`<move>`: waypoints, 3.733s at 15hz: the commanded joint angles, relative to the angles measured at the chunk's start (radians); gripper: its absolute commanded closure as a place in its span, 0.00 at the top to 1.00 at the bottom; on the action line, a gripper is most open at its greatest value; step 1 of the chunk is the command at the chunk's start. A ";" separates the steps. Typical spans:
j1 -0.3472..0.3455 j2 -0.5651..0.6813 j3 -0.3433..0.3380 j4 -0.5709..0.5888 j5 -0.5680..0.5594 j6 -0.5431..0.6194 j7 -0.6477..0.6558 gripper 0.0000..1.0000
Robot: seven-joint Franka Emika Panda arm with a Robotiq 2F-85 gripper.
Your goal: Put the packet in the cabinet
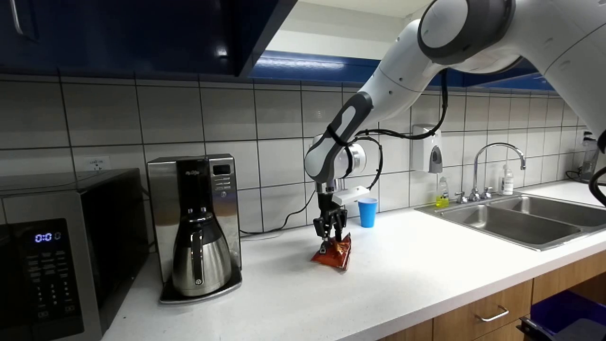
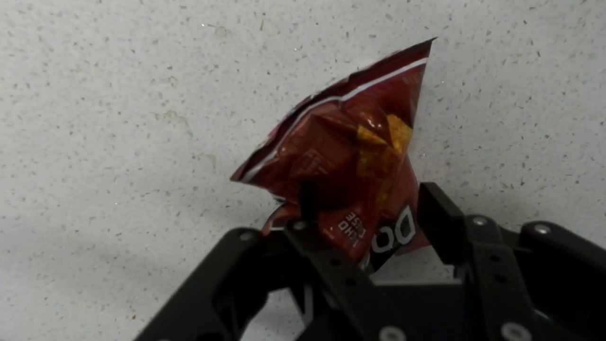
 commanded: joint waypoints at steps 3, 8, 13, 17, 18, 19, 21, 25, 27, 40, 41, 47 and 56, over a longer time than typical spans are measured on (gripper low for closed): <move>0.000 0.016 0.001 0.027 -0.033 -0.014 0.033 0.11; -0.002 0.022 0.001 0.032 -0.032 -0.016 0.032 0.00; -0.006 0.011 0.003 0.023 -0.027 -0.017 0.029 0.00; -0.020 -0.051 0.016 -0.014 -0.003 -0.032 0.019 0.00; -0.023 -0.071 0.017 -0.024 0.002 -0.036 0.018 0.00; -0.025 -0.092 0.017 -0.036 0.004 -0.038 0.019 0.00; -0.033 -0.141 0.018 -0.065 0.013 -0.036 0.017 0.00; -0.059 -0.246 0.023 -0.135 0.052 -0.045 0.001 0.00; -0.073 -0.306 0.023 -0.181 0.079 -0.050 -0.010 0.00; -0.118 -0.786 -0.050 -0.543 0.197 -0.266 -0.175 0.00; -0.116 -0.822 -0.062 -0.559 0.196 -0.289 -0.187 0.00; -0.095 -1.036 -0.104 -0.564 0.201 -0.398 -0.206 0.00; -0.031 -1.178 -0.147 -0.385 0.306 -0.442 -0.190 0.00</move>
